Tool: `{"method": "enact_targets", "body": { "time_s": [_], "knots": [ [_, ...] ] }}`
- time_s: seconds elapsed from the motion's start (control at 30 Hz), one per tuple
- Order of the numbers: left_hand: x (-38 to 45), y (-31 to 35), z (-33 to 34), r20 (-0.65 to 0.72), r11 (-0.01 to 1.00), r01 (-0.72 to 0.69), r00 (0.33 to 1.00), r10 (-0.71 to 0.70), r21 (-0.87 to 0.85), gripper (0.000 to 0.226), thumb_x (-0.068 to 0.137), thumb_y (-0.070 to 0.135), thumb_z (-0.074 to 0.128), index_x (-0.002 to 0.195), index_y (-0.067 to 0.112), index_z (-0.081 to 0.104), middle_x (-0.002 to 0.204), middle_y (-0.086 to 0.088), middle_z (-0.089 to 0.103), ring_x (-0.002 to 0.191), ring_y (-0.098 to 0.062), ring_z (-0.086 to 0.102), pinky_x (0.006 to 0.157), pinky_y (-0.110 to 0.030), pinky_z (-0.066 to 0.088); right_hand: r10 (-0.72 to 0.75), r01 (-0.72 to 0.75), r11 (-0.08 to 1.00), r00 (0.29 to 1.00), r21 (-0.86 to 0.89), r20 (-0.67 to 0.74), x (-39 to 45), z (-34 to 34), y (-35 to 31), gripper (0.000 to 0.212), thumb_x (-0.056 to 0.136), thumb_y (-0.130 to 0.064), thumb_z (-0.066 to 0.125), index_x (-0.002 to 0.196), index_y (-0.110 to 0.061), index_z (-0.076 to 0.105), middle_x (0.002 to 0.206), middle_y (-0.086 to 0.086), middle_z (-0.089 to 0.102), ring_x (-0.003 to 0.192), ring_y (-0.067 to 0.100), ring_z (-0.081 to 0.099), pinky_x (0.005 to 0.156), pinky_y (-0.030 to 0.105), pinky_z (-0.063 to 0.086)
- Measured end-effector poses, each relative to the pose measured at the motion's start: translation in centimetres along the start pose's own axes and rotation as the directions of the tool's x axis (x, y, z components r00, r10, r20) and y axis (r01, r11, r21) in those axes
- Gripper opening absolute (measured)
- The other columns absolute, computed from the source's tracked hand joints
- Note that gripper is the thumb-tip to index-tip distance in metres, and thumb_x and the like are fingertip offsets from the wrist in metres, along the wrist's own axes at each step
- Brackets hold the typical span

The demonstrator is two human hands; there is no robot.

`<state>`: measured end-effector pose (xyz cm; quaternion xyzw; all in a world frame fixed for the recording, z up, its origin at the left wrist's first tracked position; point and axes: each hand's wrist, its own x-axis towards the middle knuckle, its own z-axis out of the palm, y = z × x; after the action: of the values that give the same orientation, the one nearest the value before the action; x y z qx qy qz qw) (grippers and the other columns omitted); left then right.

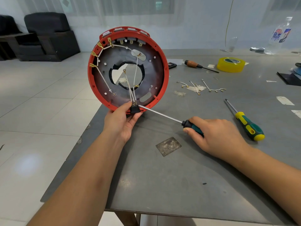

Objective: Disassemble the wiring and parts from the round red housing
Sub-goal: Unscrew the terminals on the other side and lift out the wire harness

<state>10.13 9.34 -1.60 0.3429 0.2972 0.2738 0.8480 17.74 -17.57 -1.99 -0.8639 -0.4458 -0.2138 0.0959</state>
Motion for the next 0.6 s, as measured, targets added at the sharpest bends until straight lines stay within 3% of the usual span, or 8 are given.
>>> {"method": "enact_targets", "body": {
  "time_s": [0.27, 0.47, 0.6],
  "knots": [
    [0.09, -0.11, 0.06, -0.001, 0.999, -0.016, 1.0, 0.016, -0.036, 0.038, 0.094, 0.002, 0.075, 0.131, 0.002, 0.065, 0.087, -0.012, 0.081, 0.081, -0.032, 0.081, 0.059, -0.034, 0.064, -0.002, 0.001, 0.999, 0.999, -0.038, -0.049, -0.28, 0.46, -0.47, 0.057, 0.097, -0.062, 0.024, 0.102, -0.021, 0.063, 0.071, -0.002, 0.067, 0.06, 0.032, 0.063, 0.046, 0.03, 0.033],
    [0.11, -0.22, 0.06, 0.004, 0.999, -0.037, 0.999, 0.038, -0.04, 0.039, 0.094, 0.001, 0.075, 0.131, 0.003, 0.063, 0.1, -0.015, 0.08, 0.082, -0.031, 0.081, 0.066, -0.039, 0.066, 0.005, -0.007, 0.998, 1.0, -0.067, -0.03, -0.39, 0.55, -0.56, 0.058, 0.097, -0.065, 0.019, 0.104, -0.024, 0.059, 0.073, -0.004, 0.066, 0.06, 0.028, 0.062, 0.046, 0.03, 0.033],
    [-0.05, -0.3, -0.15, 0.011, 0.997, -0.07, 0.997, 0.071, -0.033, 0.039, 0.093, 0.002, 0.076, 0.13, 0.002, 0.063, 0.107, -0.017, 0.079, 0.087, -0.032, 0.081, 0.068, -0.04, 0.067, 0.01, -0.009, 1.0, 1.0, 0.024, -0.001, 0.09, 0.12, 0.16, 0.062, 0.093, -0.07, 0.017, 0.108, -0.028, 0.06, 0.077, -0.007, 0.068, 0.065, 0.024, 0.062, 0.049, 0.031, 0.04]
  ]
}}
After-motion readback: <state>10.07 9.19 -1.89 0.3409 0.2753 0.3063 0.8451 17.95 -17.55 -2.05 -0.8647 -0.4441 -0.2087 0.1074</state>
